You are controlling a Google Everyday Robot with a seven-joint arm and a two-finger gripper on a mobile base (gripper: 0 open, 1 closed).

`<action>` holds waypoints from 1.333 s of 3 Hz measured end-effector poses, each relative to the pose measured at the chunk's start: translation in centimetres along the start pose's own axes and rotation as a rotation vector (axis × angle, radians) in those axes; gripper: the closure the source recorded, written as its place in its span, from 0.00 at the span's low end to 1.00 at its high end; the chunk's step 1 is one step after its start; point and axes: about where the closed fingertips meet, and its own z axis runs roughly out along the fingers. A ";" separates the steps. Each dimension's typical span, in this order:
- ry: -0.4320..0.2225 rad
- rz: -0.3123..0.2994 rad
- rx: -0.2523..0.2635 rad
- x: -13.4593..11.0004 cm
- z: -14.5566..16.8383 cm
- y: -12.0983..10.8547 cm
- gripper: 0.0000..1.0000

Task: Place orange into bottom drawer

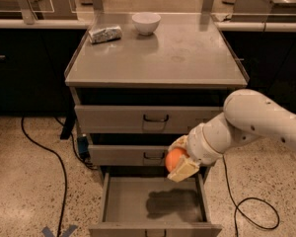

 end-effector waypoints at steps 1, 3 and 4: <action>-0.002 0.050 -0.069 1.1 5.3 2.7 1.00; -0.042 0.102 -0.122 2.0 10.2 4.6 1.00; -0.020 0.070 -0.081 1.1 9.9 4.5 1.00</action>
Offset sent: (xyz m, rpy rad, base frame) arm -0.0514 0.0681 -0.1454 0.1228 0.2301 -0.0322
